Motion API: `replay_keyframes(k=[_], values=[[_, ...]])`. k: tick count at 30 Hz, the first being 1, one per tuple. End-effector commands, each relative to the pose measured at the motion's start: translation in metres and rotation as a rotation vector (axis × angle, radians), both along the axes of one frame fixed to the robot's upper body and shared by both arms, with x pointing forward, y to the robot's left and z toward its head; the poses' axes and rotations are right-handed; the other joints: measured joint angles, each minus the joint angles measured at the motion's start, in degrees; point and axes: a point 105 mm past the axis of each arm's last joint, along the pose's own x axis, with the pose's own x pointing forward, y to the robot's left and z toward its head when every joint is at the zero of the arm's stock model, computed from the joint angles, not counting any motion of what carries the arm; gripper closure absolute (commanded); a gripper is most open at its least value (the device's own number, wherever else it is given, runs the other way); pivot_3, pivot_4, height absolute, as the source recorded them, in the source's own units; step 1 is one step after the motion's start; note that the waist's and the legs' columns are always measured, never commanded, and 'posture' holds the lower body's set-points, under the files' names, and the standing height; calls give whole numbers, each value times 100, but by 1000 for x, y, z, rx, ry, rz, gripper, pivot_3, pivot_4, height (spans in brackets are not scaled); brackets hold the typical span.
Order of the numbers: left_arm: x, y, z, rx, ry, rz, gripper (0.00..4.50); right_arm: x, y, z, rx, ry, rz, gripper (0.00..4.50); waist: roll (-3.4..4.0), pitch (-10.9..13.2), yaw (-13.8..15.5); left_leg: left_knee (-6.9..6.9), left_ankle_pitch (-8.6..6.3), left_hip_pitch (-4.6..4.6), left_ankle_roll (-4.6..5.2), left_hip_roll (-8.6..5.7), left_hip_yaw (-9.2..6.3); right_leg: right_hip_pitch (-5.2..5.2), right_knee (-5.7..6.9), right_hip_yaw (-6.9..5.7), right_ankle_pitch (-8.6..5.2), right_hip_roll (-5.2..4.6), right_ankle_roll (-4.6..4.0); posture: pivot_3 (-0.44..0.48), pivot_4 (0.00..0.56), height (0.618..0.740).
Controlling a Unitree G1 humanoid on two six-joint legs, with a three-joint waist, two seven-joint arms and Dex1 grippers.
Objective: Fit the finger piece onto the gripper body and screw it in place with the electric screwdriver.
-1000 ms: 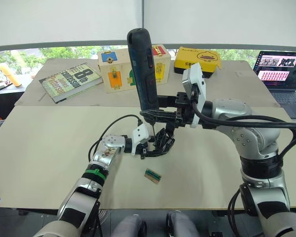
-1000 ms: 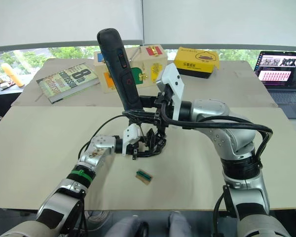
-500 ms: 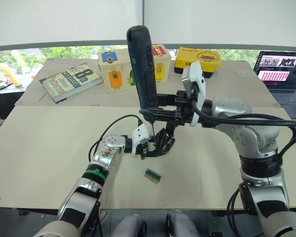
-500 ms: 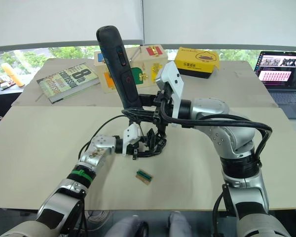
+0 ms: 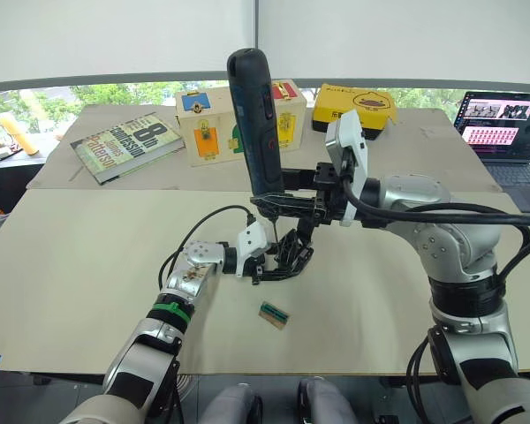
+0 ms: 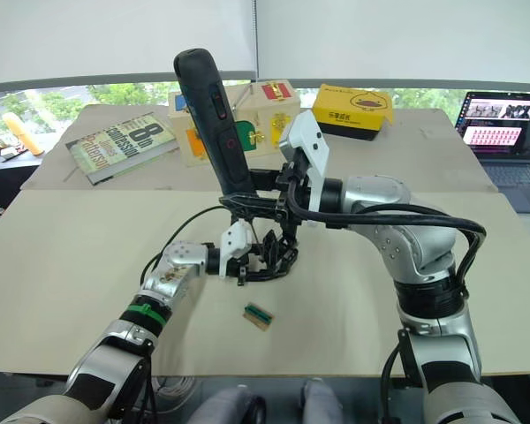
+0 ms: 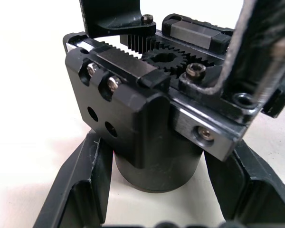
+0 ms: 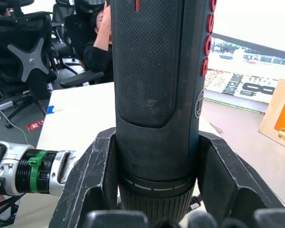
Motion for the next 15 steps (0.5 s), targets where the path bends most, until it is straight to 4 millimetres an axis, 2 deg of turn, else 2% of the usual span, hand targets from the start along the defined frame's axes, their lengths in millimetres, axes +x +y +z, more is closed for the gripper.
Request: replay_keyframes(k=[1,15], values=[[0,-5,14,-34,-41,-18,2221,-9,2,24,39,-113,37,2608,0,0,0,0,0,0,0,0,0,0,0,0,0,0,0,0,150,740],[0,-5,14,-35,-44,-17,2221,-9,3,22,40,-113,39,2608,0,0,3,0,0,0,0,0,0,0,0,0,0,0,0,0,150,740]])
